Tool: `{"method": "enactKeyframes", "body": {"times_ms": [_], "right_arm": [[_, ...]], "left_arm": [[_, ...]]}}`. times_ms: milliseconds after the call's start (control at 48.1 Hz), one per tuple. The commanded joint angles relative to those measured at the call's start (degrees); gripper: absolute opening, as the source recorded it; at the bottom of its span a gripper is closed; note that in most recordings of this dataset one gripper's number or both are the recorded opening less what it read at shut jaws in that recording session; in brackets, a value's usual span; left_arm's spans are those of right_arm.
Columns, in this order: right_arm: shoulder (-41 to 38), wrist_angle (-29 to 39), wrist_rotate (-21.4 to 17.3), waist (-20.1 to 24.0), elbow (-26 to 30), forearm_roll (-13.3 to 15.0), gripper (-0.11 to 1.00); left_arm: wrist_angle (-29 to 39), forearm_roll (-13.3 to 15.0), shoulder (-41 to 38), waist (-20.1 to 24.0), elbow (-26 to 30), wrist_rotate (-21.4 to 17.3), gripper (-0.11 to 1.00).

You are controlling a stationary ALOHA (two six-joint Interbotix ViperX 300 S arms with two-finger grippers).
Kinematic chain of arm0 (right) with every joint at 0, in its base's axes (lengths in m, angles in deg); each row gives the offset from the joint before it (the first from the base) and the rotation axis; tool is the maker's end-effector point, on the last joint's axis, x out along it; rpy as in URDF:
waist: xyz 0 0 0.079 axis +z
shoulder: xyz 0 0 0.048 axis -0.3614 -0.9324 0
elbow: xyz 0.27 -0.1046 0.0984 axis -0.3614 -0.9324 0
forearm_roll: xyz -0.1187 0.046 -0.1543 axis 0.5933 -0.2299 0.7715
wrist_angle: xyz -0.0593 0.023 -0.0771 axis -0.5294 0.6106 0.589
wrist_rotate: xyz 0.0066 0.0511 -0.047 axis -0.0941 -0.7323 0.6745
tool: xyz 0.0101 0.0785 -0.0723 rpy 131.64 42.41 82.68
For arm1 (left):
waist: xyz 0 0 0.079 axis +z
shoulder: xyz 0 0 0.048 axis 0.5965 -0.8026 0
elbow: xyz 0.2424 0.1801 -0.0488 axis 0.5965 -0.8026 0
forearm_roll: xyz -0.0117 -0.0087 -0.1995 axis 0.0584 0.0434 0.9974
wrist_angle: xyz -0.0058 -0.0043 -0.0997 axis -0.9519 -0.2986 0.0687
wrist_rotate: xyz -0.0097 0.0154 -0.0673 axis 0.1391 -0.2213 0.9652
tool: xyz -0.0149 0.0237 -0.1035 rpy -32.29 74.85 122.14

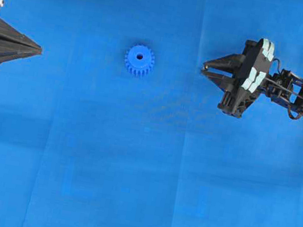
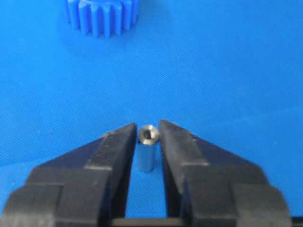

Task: Insert the shaft placed at a random location into the center hole of the small gear at another random location.
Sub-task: 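Close the right gripper around the silver shaft and lift it, then carry the held shaft left over the blue gear's center hole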

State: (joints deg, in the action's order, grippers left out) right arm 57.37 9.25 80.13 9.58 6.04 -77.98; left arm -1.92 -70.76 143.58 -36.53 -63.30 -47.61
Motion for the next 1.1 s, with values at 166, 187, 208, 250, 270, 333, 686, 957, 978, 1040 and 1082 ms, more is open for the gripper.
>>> {"method": "enactKeyframes", "body": {"times_ms": [166,187,208,250,270,333,686,957,978,1040,1082], "right_arm": [[0.53,0.09,-0.09,0.09,0.79,0.26,0.05],[0.62,0.09,-0.09,0.09,0.88,0.26,0.05],[0.70,0.26,-0.18,0.09,0.88,0.26,0.05],[1.05,0.53,-0.26,0.09,0.88,0.26,0.05],[1.41,0.79,-0.26,0.18,0.88,0.18,0.05],[2.64,1.76,-0.26,0.18,0.97,0.26,0.05],[13.45,11.69,0.79,0.09,1.76,0.18,0.05],[13.01,13.01,0.97,0.18,2.99,0.18,0.05],[12.66,13.01,0.97,0.18,3.52,0.18,0.05],[11.78,13.01,0.97,0.53,4.92,0.18,0.05],[10.90,13.10,1.05,0.79,5.98,0.26,0.05]], "left_arm": [[-0.53,0.09,-0.18,0.00,0.70,0.00,0.00],[-0.53,0.00,-0.18,0.09,0.79,0.00,0.00],[-0.44,0.00,-0.18,0.00,0.70,0.00,0.00],[-0.53,0.09,-0.18,0.00,0.70,0.00,0.00],[-0.53,0.00,-0.26,0.00,0.70,0.00,0.00],[-0.44,0.00,-0.18,0.00,0.70,0.00,0.00],[-0.44,0.00,0.00,0.00,0.70,0.00,0.00],[-0.53,0.00,0.26,0.00,0.70,0.00,0.00],[-0.44,0.00,0.26,0.00,0.70,0.00,0.00],[-0.53,0.00,0.26,0.00,0.70,0.00,0.00],[-0.44,0.00,0.18,0.00,0.79,0.00,0.00]]}}
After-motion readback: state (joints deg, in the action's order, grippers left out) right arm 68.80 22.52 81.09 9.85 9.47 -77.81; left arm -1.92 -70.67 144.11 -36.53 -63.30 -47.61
